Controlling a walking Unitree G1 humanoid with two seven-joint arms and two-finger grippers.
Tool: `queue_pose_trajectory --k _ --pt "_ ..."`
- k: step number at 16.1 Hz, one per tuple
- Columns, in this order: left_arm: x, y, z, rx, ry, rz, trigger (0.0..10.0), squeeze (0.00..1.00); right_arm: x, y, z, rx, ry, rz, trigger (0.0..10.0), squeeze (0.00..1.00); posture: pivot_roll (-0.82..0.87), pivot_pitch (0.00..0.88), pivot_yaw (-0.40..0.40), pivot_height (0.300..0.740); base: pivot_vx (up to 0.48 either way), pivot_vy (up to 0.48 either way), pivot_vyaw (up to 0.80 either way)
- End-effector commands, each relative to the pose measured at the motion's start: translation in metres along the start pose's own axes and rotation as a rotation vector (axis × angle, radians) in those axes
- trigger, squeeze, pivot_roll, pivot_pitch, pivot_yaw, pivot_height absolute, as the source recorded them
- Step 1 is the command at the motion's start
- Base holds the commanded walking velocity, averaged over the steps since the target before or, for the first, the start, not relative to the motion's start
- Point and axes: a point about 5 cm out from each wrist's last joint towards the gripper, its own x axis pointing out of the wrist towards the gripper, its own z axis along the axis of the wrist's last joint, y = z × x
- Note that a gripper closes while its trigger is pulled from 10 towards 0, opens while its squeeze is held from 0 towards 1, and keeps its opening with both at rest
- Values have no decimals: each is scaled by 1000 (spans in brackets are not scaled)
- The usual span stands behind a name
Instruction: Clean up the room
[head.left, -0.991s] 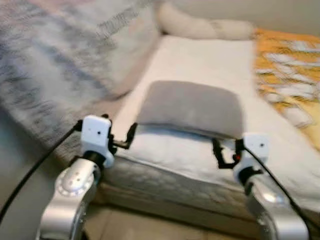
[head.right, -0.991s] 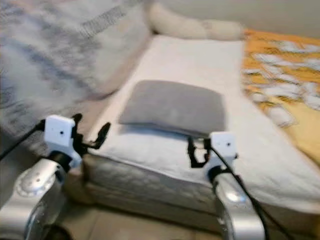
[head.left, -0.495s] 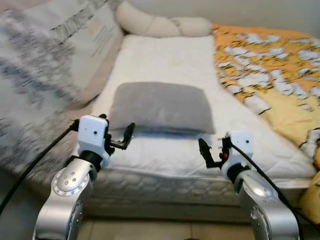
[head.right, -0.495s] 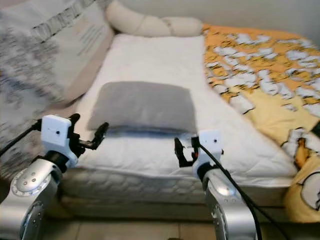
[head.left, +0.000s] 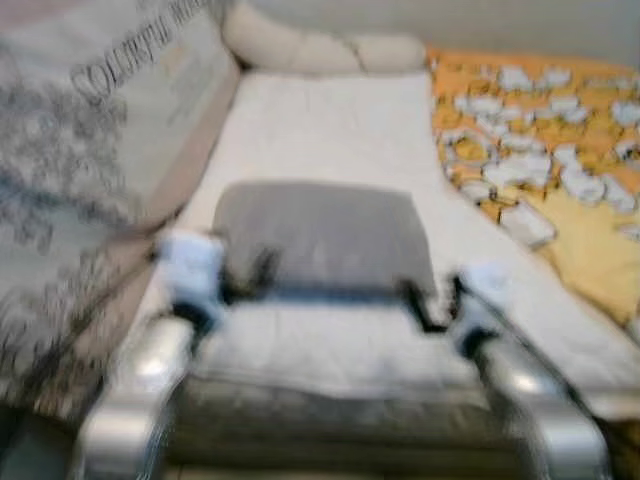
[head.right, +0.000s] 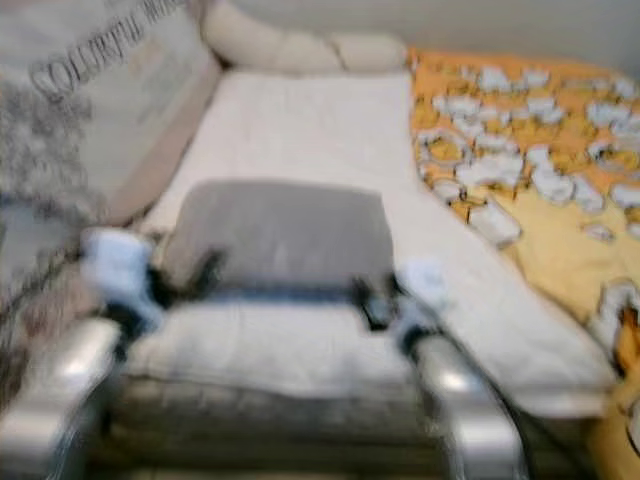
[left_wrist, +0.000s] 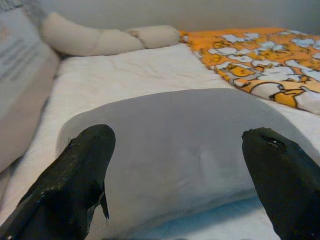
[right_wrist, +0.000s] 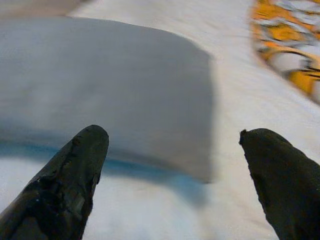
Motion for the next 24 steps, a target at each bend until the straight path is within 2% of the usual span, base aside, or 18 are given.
queue_pose_trajectory --k 1,7,9,12,13,14,16,17,21,22,24 --pt "-3 10 2 22 1 35 10000 0 1 9 7 3 -27 36 10000 0 -26 0 0 740 371 0 0" --pt "0 8 1 40 8 0 10000 0 2 6 7 6 -28 19 10000 0 -32 0 13 740 352 0 0" --pt "2 7 2 41 1 -42 10000 0 2 4 8 12 -28 12 10000 0 -36 0 20 740 127 0 -653" --pt "8 16 4 80 17 -109 10000 0 3 1 12 3 -51 21 10000 0 -38 0 30 740 0 0 0" --pt "10 20 7 76 19 -167 10000 1000 3 1 14 -1 -59 41 10000 0 -38 0 32 740 0 0 0" --pt "11 20 8 86 18 -231 10000 1000 3 0 15 -4 -61 56 10000 0 -36 0 33 740 0 0 0" --pt "14 18 3 205 97 -456 10000 1000 3 -3 15 -69 -43 122 10000 0 -34 0 39 740 0 0 0" --pt "21 20 0 230 128 -528 10000 1000 2 -7 15 -107 -33 159 10000 0 -33 0 41 740 0 0 0" --pt "51 30 -5 347 182 -632 10000 1000 -3 -25 21 -198 -14 214 10000 0 -52 0 62 740 0 0 0" --pt "53 31 -5 354 183 -642 10000 1000 -4 -26 21 -204 -12 216 10000 0 -57 0 64 740 0 0 0" --pt "67 28 -11 428 202 -657 10000 1000 -7 -31 20 -217 -1 214 10000 0 -62 0 67 740 0 0 0"
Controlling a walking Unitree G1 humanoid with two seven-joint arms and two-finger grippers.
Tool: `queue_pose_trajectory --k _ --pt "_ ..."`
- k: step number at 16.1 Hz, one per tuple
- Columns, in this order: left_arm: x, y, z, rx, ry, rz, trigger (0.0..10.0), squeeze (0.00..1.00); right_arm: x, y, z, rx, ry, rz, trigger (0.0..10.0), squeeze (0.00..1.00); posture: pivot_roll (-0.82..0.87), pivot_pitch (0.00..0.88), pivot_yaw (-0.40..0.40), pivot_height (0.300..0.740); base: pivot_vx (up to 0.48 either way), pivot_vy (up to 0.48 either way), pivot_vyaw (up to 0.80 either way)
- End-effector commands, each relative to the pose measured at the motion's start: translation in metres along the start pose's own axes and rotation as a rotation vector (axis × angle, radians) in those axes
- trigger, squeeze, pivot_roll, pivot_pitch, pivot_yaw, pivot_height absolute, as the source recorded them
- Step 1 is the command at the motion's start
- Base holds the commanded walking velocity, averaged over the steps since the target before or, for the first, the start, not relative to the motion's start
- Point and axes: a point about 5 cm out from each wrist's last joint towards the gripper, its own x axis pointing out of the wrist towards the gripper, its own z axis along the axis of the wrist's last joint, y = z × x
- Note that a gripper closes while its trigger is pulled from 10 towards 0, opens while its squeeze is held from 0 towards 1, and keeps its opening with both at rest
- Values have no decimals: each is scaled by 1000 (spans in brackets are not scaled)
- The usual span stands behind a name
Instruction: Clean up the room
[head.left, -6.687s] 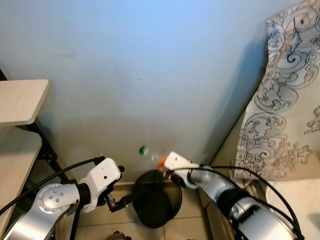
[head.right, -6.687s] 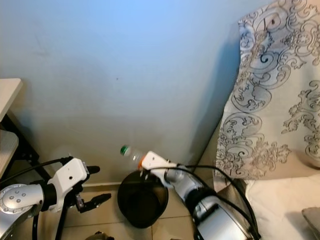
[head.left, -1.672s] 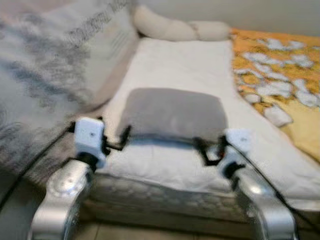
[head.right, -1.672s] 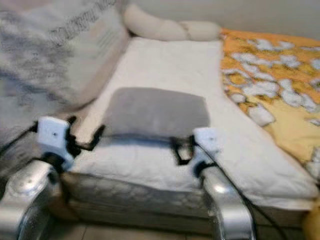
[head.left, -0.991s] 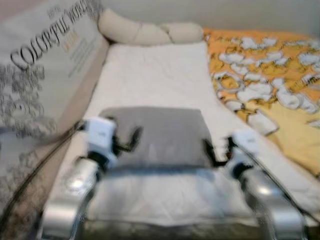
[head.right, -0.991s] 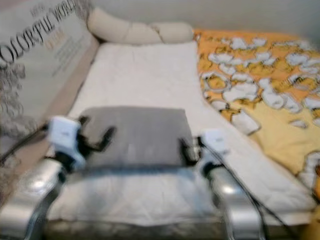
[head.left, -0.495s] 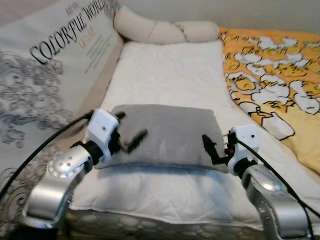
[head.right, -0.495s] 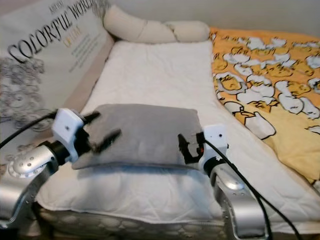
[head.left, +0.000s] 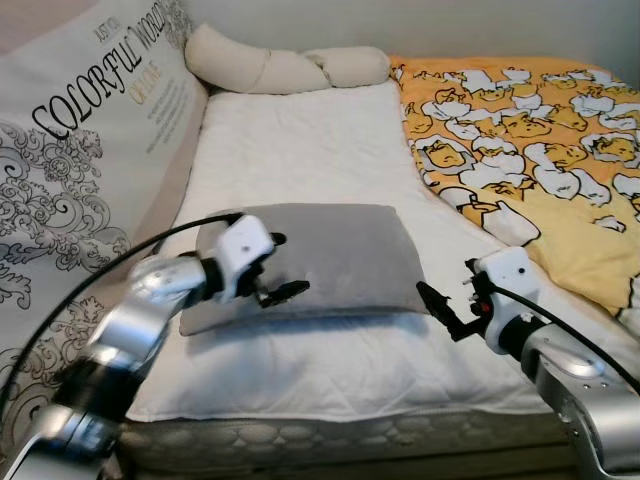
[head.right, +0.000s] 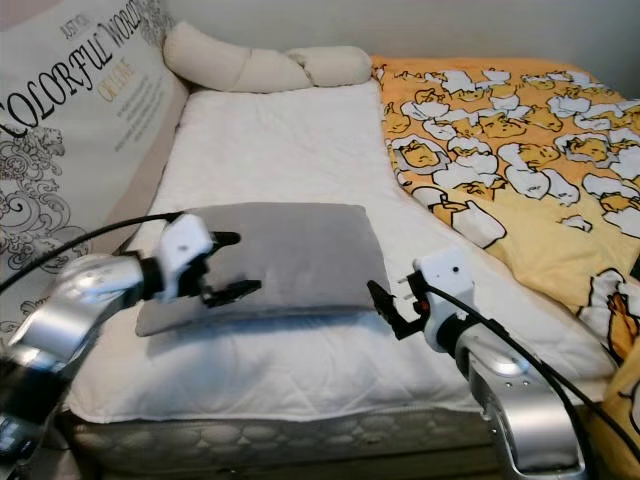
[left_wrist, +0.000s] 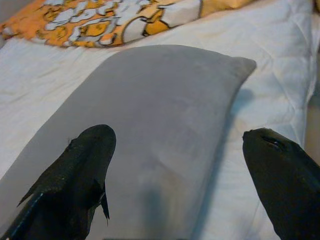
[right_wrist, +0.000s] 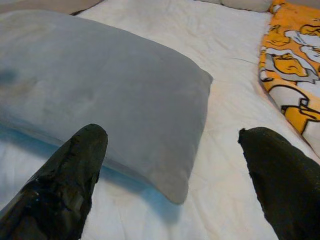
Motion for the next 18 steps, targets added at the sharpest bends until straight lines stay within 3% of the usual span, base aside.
queue_pose_trajectory --k 1,2,4,7,9,13,18 --pt "4 0 -1 34 19 -8 10000 1000 -3 -1 1 -1 -9 0 10000 0 -66 0 69 740 0 0 0" --pt "13 -3 -3 48 26 -19 10000 0 -3 2 -2 5 -6 1 10000 0 -67 0 68 740 0 0 0" --pt "32 -9 -8 84 40 -5 10000 0 -1 11 -5 15 1 23 10000 0 -69 0 62 740 0 0 0" --pt "44 -8 -12 129 57 30 10000 0 0 17 -7 27 3 41 10000 0 -73 0 56 740 0 0 0" --pt "47 -6 -14 135 59 66 10000 0 0 17 -7 33 3 36 10000 0 -72 0 49 740 0 0 0" --pt "56 -4 -12 224 62 103 10000 0 2 14 -6 29 -1 21 10000 0 -79 0 47 740 0 0 0" --pt "65 -8 -14 285 85 102 10000 0 2 12 -6 34 1 7 10000 0 -82 0 41 740 0 0 0"
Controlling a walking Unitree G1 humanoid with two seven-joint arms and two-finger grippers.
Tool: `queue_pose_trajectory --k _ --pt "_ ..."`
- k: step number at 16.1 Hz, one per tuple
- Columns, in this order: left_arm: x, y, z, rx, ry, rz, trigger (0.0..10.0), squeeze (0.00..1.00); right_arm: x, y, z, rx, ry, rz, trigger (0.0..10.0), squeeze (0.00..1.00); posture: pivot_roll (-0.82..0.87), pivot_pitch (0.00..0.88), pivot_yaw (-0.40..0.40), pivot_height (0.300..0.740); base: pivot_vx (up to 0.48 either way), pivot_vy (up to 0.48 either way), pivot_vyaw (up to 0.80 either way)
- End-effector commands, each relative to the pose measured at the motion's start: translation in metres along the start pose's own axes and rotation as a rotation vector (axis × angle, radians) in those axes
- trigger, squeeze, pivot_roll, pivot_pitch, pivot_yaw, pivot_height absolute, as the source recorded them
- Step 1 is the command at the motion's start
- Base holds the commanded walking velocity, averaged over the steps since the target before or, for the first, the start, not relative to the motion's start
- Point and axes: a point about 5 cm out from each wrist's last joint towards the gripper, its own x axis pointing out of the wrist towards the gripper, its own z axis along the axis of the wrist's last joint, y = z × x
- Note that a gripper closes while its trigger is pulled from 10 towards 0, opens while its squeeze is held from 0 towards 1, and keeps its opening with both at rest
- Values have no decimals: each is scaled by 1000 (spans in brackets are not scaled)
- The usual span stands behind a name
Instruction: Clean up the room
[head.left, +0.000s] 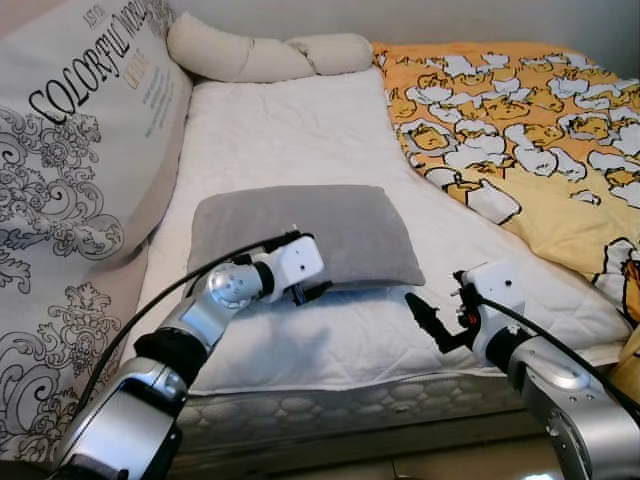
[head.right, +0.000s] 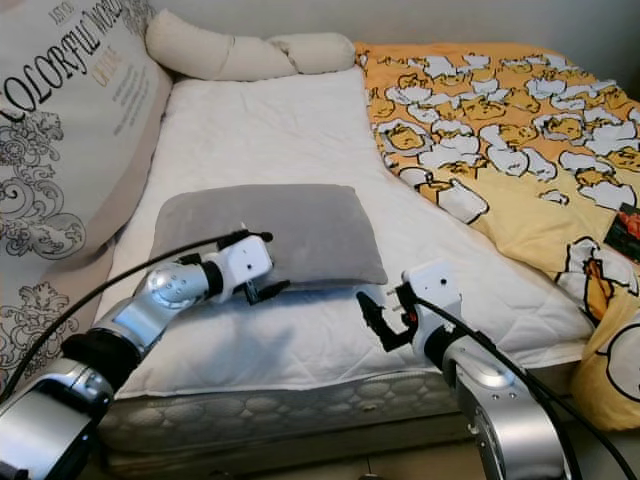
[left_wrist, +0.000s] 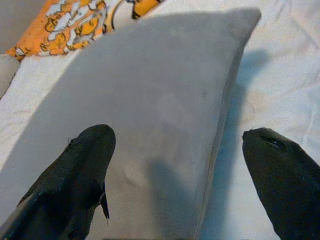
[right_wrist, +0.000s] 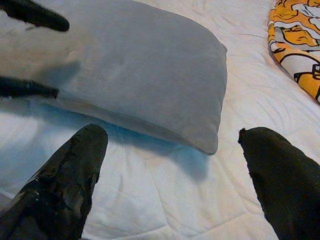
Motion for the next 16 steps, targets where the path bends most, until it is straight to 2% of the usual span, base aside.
queue_pose_trajectory --k 1,4,5,7,8,9,14,16 --pt "6 2 4 86 27 0 10000 0 1 -4 4 -3 -10 -18 10000 0 -87 0 40 740 0 0 0" --pt "13 2 5 120 65 13 10000 0 0 -3 5 -9 -9 -9 10000 0 -100 0 41 740 0 0 0" --pt "16 4 6 144 89 44 10000 1000 0 -1 6 -16 -7 15 10000 0 -110 0 46 740 0 0 0" --pt "20 15 9 192 140 129 10000 1000 -4 3 6 -36 7 54 10000 0 -129 0 55 740 0 0 0" --pt "20 15 9 196 143 132 10000 1000 -4 3 6 -38 8 55 10000 0 -129 0 55 740 0 0 0" --pt "20 21 9 227 172 172 10000 0 -6 3 5 -42 14 56 10000 0 -141 0 62 740 0 0 0" --pt "22 22 4 354 264 185 10000 0 -11 6 4 -53 34 70 10000 0 -175 0 71 740 0 0 0" --pt "22 22 3 365 288 195 10000 0 -11 11 4 -41 41 101 10000 0 -186 0 78 740 0 0 0"
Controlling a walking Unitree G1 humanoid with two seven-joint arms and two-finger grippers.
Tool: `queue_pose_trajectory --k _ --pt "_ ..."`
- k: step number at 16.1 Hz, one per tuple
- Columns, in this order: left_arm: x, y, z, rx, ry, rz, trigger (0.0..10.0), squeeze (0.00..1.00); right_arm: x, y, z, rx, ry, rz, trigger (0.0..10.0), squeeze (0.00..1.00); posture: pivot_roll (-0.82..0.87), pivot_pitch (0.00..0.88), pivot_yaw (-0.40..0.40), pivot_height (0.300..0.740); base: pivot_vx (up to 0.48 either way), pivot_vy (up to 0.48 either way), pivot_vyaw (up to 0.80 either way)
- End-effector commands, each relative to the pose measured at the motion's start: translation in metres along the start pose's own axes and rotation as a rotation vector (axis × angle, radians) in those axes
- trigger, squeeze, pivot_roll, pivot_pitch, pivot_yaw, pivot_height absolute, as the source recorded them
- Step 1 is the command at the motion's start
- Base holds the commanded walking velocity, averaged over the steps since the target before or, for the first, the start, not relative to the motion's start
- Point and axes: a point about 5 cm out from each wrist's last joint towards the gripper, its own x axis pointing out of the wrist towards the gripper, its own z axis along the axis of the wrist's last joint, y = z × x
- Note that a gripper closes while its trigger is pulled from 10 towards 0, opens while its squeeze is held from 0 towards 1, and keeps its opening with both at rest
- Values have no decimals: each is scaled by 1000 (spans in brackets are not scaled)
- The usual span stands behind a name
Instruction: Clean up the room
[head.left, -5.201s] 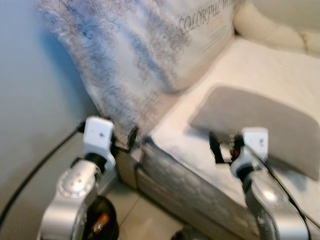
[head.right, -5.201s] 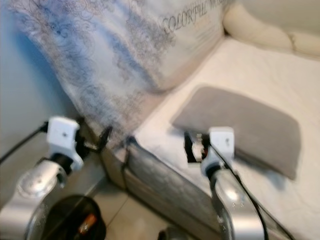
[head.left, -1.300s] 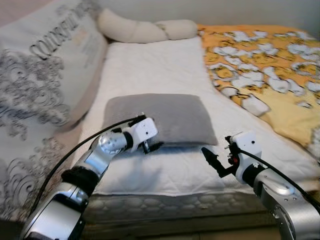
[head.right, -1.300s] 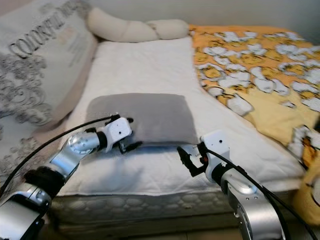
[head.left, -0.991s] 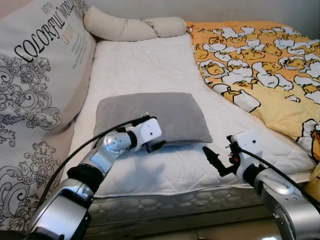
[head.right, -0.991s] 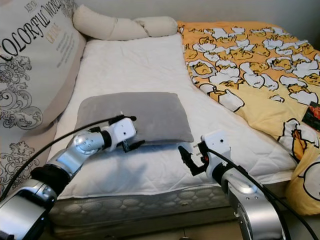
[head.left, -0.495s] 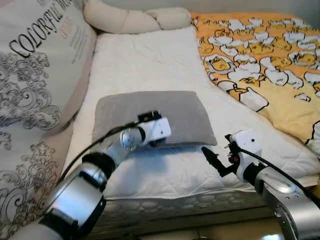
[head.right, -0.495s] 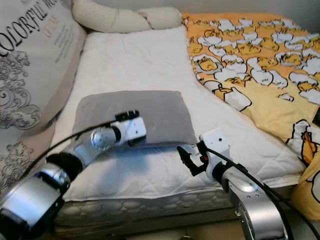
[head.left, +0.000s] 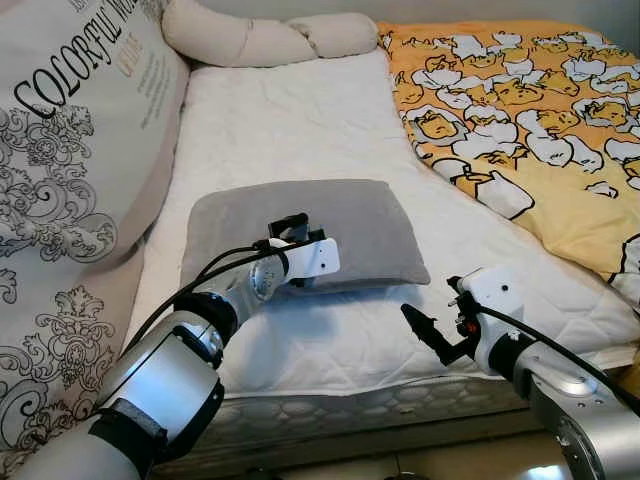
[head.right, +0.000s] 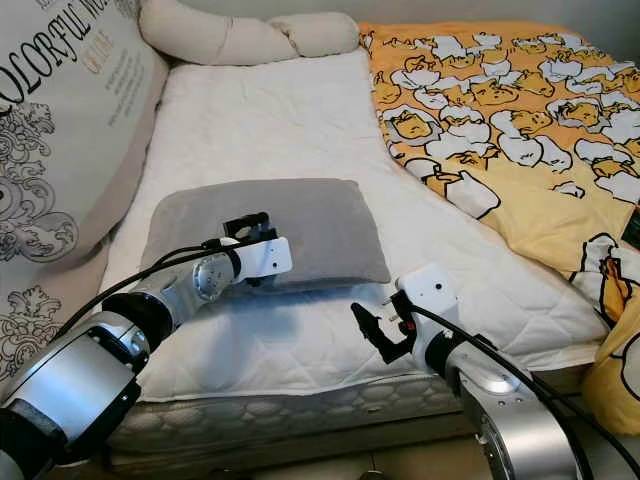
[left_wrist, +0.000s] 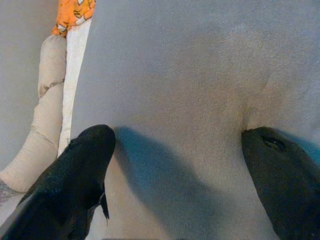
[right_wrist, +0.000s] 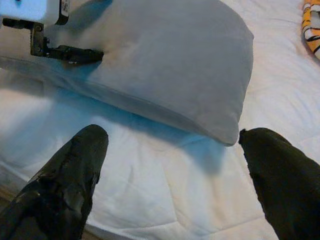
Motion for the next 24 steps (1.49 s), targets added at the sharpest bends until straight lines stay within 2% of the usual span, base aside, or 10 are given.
queue_pose_trajectory --k 1,4,5,6,12,19,22,24 --pt "0 2 -4 -1 28 -8 10000 0 -1 12 3 16 3 96 10000 0 -190 0 83 740 0 0 0" --pt "0 2 -3 -25 31 -15 10000 0 -1 14 3 -2 22 133 10000 0 -193 0 84 740 0 0 0" --pt "0 3 -3 -26 36 -16 1294 0 -2 13 3 -6 27 131 10000 0 -195 0 86 740 0 0 0" --pt "0 3 -3 -25 39 -17 118 0 -2 12 3 -7 30 128 10000 0 -196 0 86 740 0 0 0" --pt "-1 -1 -12 -27 92 -51 0 0 -9 11 0 -17 63 134 10000 0 -219 0 88 740 0 0 0" --pt "-6 -19 -27 -64 150 -95 0 0 -29 10 -2 -26 115 132 10000 0 -284 73 62 740 0 0 0" --pt "-7 -25 -31 -86 163 -111 0 0 -33 10 -4 -17 123 126 10000 0 -284 68 57 740 0 0 0" --pt "-7 -24 -29 -116 147 -114 0 0 -32 8 -4 -6 119 113 10000 0 -276 49 61 740 0 0 0"
